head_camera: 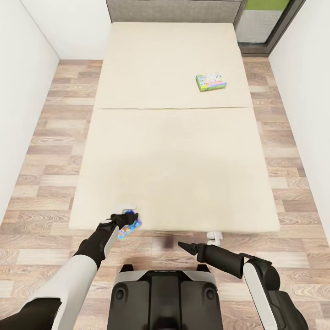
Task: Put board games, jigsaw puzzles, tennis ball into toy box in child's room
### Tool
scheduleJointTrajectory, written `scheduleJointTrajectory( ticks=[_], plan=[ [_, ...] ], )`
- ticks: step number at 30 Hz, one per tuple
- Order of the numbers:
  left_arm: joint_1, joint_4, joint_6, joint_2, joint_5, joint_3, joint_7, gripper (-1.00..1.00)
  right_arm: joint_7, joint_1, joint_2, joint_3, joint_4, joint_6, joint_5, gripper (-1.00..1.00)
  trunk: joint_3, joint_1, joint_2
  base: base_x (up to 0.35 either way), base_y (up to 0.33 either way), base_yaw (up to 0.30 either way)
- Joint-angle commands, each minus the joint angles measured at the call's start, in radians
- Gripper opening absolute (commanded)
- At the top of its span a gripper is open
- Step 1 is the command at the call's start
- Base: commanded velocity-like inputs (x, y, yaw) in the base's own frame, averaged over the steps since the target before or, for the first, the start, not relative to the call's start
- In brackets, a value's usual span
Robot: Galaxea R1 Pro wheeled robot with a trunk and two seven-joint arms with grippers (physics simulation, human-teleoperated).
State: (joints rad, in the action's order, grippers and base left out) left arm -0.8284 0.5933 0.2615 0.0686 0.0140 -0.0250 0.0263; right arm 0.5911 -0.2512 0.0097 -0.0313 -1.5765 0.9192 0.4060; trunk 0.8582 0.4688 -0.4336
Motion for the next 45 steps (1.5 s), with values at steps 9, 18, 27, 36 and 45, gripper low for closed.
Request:
scheduleJointTrajectory(
  ticks=[9, 18, 27, 36, 45],
  plan=[
    [0.0, 0.002, 0.006, 0.0, 0.001, -0.003, 0.003, 1.0, 0.005, 0.0, 0.001, -0.002, 0.0, 0.006, -0.001, 1.0, 0.001, 0.0, -0.001, -0.031, 0.0, 0.0],
    [0.0, 0.001, 0.007, 0.0, 0.001, -0.003, 0.003, 1.0, 0.004, 0.0, 0.001, -0.004, 0.014, 0.004, -0.001, 1.0, 0.001, 0.0, -0.001, -0.003, 0.0, 0.0],
    [0.0, 0.002, 0.007, -0.001, 0.002, -0.007, 0.003, 1.0, 0.004, 0.0, 0.001, -0.004, 0.019, 0.004, -0.001, 1.0, 0.001, 0.0, -0.001, 0.0, 0.0, 0.0],
    [0.0, 0.012, 0.007, -0.024, 0.007, -0.021, 0.002, 1.0, 0.001, 0.0, 0.001, -0.004, 0.024, 0.002, -0.001, 1.0, 0.001, 0.0, -0.001, 0.0, 0.0, 0.0],
    [0.0, 0.055, 0.011, -0.062, 0.016, -0.056, 0.004, 1.0, 0.0, 0.0, 0.001, -0.004, 0.024, 0.001, -0.001, 1.0, 0.001, 0.0, -0.001, 0.0, 0.0, 0.0]
  ],
)
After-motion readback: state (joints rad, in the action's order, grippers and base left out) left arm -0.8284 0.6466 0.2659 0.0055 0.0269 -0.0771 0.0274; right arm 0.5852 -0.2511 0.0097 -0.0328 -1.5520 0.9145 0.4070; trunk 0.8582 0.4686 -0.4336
